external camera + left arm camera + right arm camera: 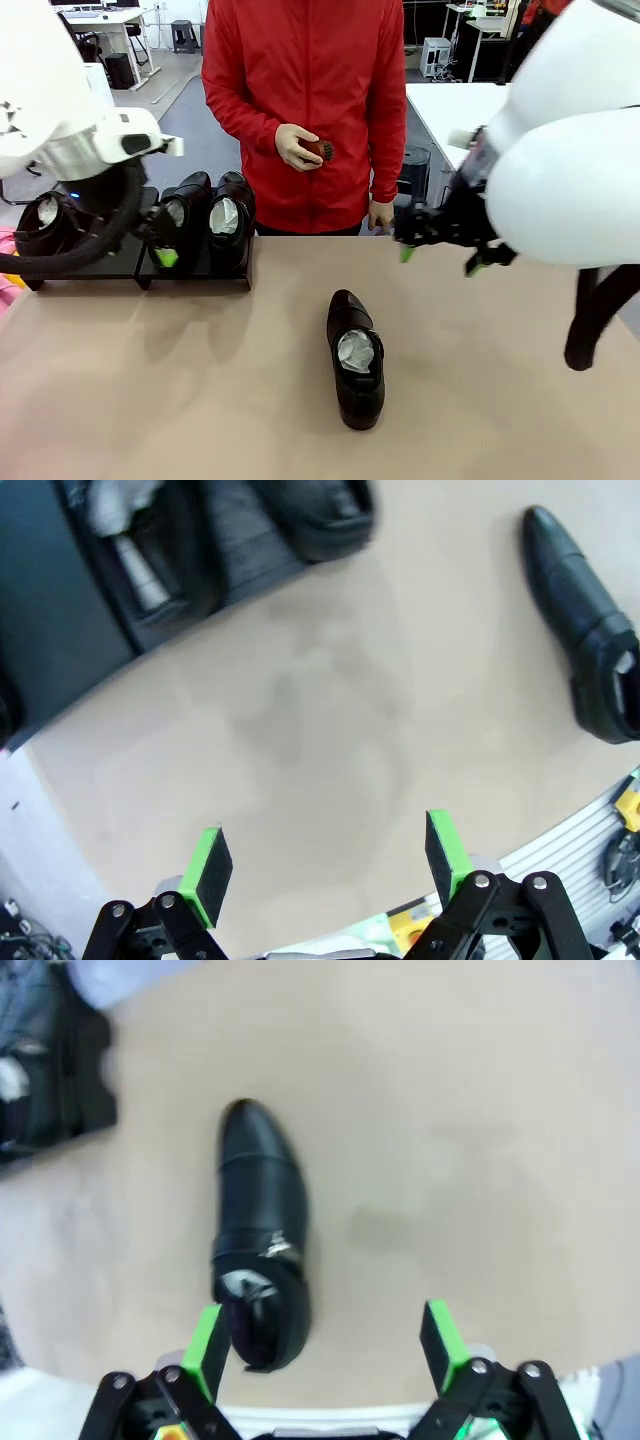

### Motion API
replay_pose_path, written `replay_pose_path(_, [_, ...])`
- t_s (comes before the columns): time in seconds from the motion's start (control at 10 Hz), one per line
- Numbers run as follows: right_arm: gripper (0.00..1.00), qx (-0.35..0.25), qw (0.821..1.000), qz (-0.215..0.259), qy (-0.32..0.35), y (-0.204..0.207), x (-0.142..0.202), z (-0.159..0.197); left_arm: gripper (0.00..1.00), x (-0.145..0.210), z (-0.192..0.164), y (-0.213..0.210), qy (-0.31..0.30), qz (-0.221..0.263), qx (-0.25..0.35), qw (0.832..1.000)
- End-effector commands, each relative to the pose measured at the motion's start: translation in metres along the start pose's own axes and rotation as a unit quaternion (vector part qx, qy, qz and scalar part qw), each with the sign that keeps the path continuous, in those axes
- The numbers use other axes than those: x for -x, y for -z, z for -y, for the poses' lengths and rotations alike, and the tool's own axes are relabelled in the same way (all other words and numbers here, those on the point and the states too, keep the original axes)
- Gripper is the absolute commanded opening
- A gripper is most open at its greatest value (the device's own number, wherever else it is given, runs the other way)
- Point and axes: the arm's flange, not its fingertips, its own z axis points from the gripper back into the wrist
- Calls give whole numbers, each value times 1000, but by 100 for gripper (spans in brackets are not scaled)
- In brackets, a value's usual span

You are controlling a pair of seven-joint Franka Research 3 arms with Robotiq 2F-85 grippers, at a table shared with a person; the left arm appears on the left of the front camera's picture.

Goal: Organize the shoes by placing them on the stand.
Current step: Place the Shoe from the middle of the table onto the Shoes Stand.

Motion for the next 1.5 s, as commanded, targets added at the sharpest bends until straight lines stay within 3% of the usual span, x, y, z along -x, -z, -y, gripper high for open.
replay_pose_path(0.0, [100, 28, 999, -6, 45, 18, -11, 29, 100, -1, 53, 19, -20, 27, 53, 998])
replay_pose_path(0.1, [100, 60, 995, -10, 82, 29, -19, 43, 100, -4, 71, 24, -32, 21, 64, 997])
replay_pose_path(0.2, [100, 68, 992, -14, 105, 38, -24, 57, 100, -9, 85, 28, -58, 8, 112, 992])
replay_pose_path(0.3, [100, 73, 989, -19, 129, 46, -27, 72, 100, -15, 101, 39, -97, -18, 113, 989])
replay_pose_path(0.4, [100, 75, 986, -24, 144, 51, -29, 82, 100, -19, 114, 52, -110, -34, 100, 988])
replay_pose_path(0.5, [100, 75, 983, -21, 164, 55, -29, 89, 100, -22, 109, 56, -123, -13, 55, 991])
replay_pose_path(0.6, [100, 67, 990, -28, 123, 49, -29, 85, 100, -8, 111, 47, -79, -25, 102, 991])
replay_pose_path(0.7, [100, 67, 990, -28, 123, 49, -29, 85, 100, -8, 111, 47, -79, -25, 102, 991])
replay_pose_path(0.8, [100, 67, 990, -28, 123, 49, -29, 85, 100, -13, 113, 61, -102, -29, 92, 990])
replay_pose_path(0.9, [100, 67, 990, -28, 123, 49, -29, 85, 100, -7, 132, 70, -104, -27, 80, 991])
replay_pose_path(1.1, [100, 67, 990, -28, 123, 49, -29, 85, 100, -1, 168, 88, -164, -6, 47, 985])
replay_pose_path(1.4, [100, 67, 990, -28, 123, 49, -29, 85, 100, 7, 195, 104, -186, -21, 44, 981])
